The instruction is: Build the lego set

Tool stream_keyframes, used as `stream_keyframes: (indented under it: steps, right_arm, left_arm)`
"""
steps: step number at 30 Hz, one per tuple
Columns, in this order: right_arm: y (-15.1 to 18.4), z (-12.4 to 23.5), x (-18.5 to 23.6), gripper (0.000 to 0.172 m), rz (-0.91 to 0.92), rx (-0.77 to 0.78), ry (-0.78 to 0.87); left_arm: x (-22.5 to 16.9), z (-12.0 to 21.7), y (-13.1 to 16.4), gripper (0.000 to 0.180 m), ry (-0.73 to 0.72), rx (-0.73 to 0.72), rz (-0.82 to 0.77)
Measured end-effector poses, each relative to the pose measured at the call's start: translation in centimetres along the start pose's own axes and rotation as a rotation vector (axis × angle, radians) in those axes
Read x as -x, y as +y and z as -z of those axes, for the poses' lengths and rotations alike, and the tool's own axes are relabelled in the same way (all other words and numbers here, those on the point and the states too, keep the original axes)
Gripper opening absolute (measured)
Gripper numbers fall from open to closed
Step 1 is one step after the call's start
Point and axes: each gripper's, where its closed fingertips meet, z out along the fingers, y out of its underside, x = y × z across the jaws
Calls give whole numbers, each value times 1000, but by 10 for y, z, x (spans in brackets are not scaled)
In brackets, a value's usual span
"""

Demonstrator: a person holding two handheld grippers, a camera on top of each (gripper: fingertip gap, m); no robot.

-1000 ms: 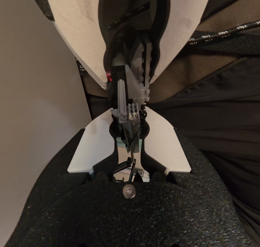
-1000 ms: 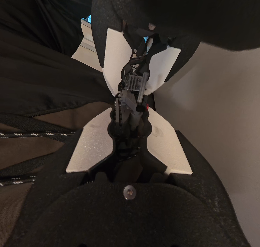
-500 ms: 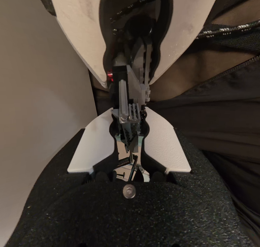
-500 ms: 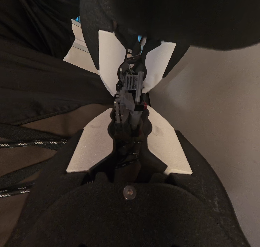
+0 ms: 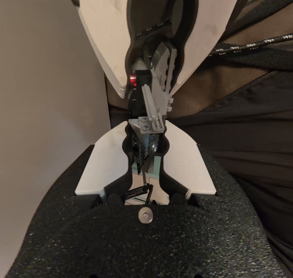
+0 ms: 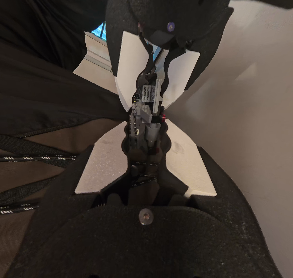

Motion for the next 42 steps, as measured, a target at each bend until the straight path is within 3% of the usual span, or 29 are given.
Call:
stream_keyframes:
  steps: [4, 9, 18, 28, 37, 42]
  right_arm:
    - [-4, 3, -5, 37, 20, -21, 17]
    - [-10, 8, -18, 36, 18, -50, 48]
    - [-22, 14, -29, 36, 36, -53, 88]
    - [-50, 15, -27, 35, 140, -21, 177]
    - [-91, 15, -16, 36, 253, -115, 238]
    - [-112, 15, -11, 36, 269, -215, 251]
  left_arm:
    - [4, 10, 3, 47, -20, -38, 10]
    - [11, 29, 2, 58, -89, -198, 31]
    - [13, 49, -1, 58, -221, -745, 97]
    - [0, 55, 19, 58, -306, -1344, 106]
    - [10, 78, 70, 60, -251, -1932, 129]
    - [14, 79, 89, 73, -331, -2082, 109]
